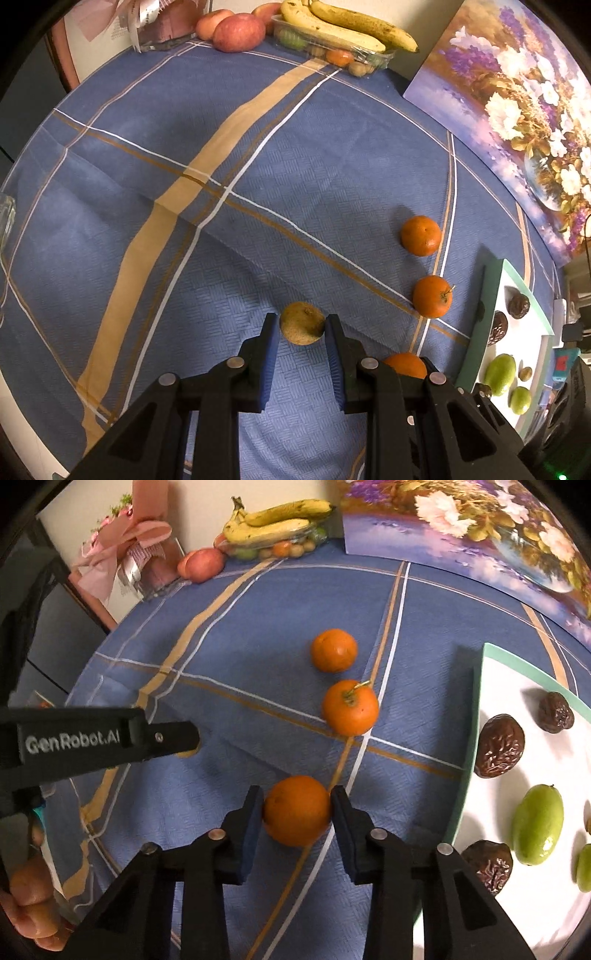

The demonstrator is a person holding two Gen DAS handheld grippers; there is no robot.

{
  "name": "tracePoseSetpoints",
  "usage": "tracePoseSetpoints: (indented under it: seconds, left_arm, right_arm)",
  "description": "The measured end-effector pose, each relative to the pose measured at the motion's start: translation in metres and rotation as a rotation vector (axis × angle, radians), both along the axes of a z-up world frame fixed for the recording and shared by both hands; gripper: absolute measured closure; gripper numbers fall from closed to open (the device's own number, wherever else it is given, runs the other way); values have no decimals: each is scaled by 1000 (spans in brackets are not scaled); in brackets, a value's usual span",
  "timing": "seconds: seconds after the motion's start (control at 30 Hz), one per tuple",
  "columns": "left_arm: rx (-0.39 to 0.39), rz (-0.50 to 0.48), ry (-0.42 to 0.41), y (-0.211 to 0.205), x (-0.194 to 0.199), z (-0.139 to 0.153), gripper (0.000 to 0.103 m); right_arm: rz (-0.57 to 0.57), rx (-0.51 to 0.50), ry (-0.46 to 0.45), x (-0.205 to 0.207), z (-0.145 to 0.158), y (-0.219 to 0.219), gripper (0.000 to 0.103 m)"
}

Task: Organize fruits
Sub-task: 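Grasp an orange with right tool while left tool holds its small fruit, then carry both fruits over the tray while right tool releases the orange inside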

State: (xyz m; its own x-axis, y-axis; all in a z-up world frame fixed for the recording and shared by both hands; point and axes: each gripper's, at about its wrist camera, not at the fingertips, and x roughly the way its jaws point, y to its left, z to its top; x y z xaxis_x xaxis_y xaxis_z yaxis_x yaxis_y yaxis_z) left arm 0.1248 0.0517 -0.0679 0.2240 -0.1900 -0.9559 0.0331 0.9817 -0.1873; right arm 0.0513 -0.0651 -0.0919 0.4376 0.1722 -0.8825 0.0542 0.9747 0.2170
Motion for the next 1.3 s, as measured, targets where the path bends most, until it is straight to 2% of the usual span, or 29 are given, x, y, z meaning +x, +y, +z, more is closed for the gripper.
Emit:
tracePoseSetpoints:
  seconds: [0.27, 0.47, 0.77, 1.07, 1.3]
  left_arm:
    - [-13, 0, -29, 0, -5, 10, 76]
    - [-27, -12, -90, -1, -14, 32, 76]
    - [-36, -34, -154, -11, -26, 55, 76]
    - [-33, -107, -191, -40, -43, 70, 76]
    - [-32, -217, -197, -75, -61, 74, 76]
  right_arm:
    - [-2, 6, -5, -3, 3, -2, 65]
    - [-24, 1, -64, -16, 29, -10, 65]
    - [-97, -2, -75, -38, 48, -30, 65]
    - [-224, 23, -80, -60, 63, -64, 65]
    - [-362, 30, -53, -81, 63, -108, 65]
